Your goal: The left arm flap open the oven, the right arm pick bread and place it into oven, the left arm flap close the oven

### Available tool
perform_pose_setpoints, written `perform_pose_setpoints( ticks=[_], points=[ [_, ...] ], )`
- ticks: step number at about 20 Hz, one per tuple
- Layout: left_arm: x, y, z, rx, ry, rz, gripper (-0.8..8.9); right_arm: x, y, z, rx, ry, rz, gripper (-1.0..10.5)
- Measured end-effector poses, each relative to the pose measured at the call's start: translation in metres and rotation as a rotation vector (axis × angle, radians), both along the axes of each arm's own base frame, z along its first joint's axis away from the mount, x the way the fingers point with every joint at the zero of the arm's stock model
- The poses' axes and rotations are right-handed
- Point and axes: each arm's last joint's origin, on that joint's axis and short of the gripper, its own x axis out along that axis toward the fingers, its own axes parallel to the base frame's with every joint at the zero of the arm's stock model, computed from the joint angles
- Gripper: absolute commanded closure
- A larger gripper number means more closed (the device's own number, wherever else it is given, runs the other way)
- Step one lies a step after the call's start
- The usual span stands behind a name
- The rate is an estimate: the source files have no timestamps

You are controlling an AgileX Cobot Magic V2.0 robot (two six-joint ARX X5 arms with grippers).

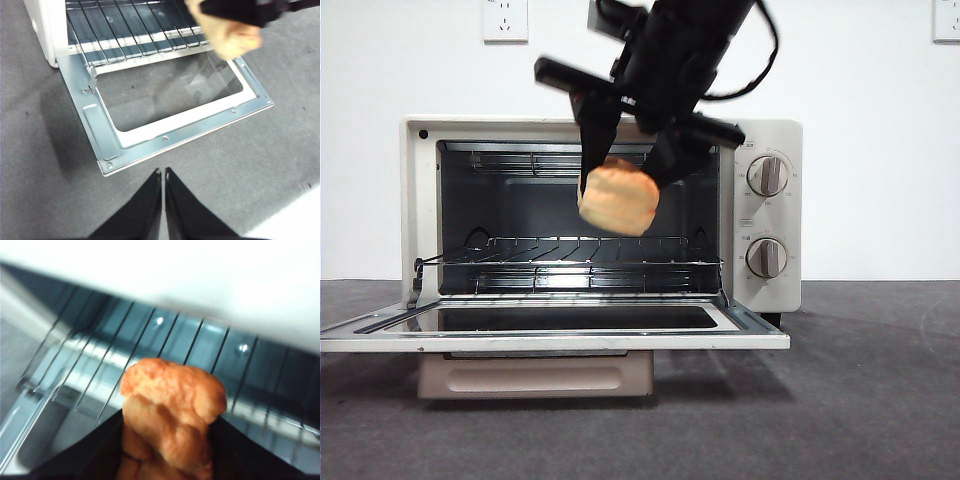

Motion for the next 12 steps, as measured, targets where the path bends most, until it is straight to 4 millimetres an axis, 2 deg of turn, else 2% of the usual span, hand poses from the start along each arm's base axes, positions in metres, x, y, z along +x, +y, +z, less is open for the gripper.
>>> perform_pose_setpoints(
  ticks=[4, 12],
  points=[
    [-0.001, 0.0, -0.001, 0.002, 0.007, 0.0, 7.97, 0.012, 0.002, -0.011, 0.006, -0.032, -0.082, 7.3],
    [-0.001, 0.0, -0.001, 0.003, 0.01, -0.001, 7.98, 0.021, 0.001, -0.013, 0.001, -0.095, -0.169, 7.3]
  ],
)
